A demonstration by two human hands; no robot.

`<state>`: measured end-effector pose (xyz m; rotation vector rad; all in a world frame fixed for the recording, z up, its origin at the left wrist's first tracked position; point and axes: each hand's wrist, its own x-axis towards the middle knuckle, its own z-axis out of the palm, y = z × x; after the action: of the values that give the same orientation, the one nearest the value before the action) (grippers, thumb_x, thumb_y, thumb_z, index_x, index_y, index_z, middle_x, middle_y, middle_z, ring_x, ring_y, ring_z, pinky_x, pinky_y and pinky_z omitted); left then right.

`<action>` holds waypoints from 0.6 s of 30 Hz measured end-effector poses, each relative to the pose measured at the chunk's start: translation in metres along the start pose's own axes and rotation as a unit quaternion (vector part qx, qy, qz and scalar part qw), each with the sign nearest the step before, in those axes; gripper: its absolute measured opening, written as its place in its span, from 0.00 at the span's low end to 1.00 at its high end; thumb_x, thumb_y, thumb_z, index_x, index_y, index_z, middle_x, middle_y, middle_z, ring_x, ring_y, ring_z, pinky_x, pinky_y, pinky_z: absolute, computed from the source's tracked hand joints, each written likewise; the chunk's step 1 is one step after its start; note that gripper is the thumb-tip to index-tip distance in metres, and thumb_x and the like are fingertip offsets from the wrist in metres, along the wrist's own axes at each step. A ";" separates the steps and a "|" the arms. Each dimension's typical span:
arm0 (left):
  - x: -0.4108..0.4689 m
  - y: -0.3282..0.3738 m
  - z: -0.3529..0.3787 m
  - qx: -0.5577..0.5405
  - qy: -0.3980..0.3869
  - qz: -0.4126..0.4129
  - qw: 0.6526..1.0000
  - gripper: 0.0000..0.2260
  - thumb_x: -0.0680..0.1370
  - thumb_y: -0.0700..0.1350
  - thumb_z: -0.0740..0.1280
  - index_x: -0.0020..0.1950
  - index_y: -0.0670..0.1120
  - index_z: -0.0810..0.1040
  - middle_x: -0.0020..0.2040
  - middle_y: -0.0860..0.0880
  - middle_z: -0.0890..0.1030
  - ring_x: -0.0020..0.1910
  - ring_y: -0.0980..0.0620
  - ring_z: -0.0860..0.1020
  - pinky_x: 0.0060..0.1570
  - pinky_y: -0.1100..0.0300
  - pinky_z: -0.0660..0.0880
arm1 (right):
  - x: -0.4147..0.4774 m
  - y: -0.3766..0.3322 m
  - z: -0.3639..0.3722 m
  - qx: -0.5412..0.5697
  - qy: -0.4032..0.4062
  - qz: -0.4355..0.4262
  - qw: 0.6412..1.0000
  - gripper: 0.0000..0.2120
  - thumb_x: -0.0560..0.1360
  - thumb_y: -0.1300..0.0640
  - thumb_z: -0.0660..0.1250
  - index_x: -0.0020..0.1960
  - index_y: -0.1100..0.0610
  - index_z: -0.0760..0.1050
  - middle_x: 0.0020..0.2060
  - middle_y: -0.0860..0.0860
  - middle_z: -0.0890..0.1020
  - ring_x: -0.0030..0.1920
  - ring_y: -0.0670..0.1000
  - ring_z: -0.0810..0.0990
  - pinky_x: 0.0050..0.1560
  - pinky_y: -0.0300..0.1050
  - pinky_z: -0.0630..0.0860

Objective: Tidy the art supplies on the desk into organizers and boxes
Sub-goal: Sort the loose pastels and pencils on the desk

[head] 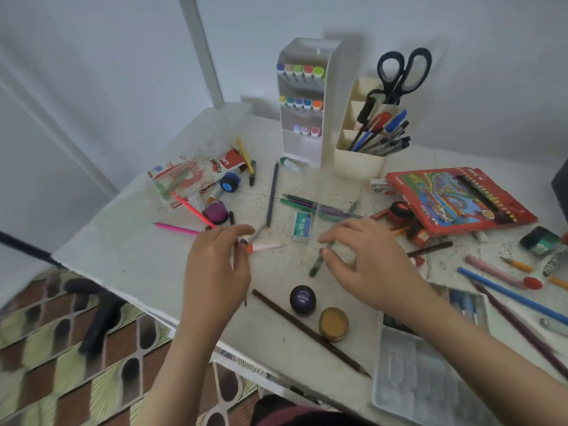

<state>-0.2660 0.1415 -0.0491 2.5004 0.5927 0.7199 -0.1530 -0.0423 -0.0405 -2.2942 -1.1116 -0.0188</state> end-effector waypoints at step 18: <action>0.030 -0.076 -0.005 0.045 -0.022 -0.227 0.973 0.07 0.74 0.49 0.67 0.40 0.47 0.76 0.35 0.57 0.74 0.37 0.54 0.72 0.31 0.66 0.63 | 0.031 -0.035 0.038 0.033 -0.065 -0.065 0.995 0.10 0.76 0.52 0.63 0.55 0.50 0.79 0.49 0.44 0.78 0.52 0.44 0.72 0.53 0.40 0.64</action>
<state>-0.2663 0.2195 -0.0750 2.3218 1.1531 0.4678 -0.1669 0.0156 -0.0469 -2.1877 -1.3071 0.1160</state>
